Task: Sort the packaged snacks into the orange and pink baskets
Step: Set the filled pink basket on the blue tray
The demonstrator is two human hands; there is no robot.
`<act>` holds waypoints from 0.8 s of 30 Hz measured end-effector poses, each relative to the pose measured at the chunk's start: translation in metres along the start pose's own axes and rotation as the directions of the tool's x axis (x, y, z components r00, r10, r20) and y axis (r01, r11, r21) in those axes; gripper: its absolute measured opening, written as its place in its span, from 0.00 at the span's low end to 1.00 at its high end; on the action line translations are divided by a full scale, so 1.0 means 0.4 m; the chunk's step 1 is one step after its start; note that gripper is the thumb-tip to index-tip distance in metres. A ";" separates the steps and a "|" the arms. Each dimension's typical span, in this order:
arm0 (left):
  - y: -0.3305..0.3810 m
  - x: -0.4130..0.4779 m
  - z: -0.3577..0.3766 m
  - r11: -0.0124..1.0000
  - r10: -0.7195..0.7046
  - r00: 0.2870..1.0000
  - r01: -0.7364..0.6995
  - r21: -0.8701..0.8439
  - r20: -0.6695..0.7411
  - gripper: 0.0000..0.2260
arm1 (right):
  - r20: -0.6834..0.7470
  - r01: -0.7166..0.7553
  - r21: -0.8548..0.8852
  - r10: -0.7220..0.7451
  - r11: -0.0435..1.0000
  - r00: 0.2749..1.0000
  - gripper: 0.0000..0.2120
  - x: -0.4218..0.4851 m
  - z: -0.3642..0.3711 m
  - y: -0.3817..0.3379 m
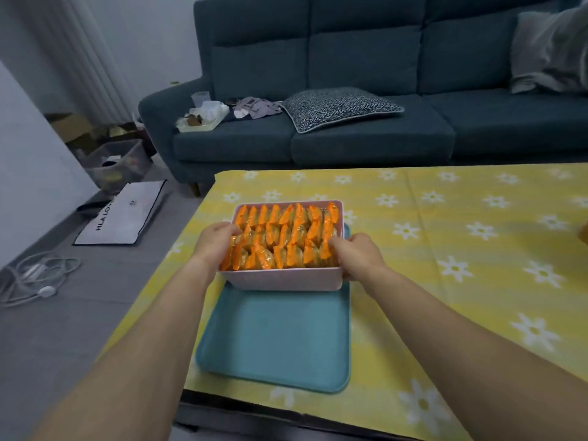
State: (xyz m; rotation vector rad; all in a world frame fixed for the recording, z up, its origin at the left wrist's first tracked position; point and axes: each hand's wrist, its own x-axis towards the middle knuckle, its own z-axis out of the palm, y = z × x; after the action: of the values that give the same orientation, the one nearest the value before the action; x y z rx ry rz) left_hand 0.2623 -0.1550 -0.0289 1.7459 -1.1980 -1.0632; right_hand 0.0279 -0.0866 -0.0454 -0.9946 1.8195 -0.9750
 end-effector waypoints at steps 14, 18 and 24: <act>0.035 -0.021 0.149 0.846 0.417 0.908 -0.375 0.379 -0.033 0.27 | 0.005 0.138 -0.181 -0.139 0.974 0.990 0.23 0.073 -0.090 0.028; 0.076 -0.139 0.263 0.799 0.452 0.885 -0.458 0.389 0.112 0.24 | -0.012 0.128 -0.299 -0.138 0.946 0.990 0.24 0.037 -0.228 0.059; 0.174 -0.323 0.482 0.792 0.430 0.830 -0.535 0.293 0.355 0.24 | -0.146 0.056 -0.377 -0.119 0.924 0.982 0.24 -0.052 -0.499 0.130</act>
State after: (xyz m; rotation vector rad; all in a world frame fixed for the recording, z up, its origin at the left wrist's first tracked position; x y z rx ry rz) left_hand 0.0342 -0.0753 -0.0097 1.4469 -2.0175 -0.7963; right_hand -0.1584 -0.0012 -0.0138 -1.2646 2.1689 -0.7988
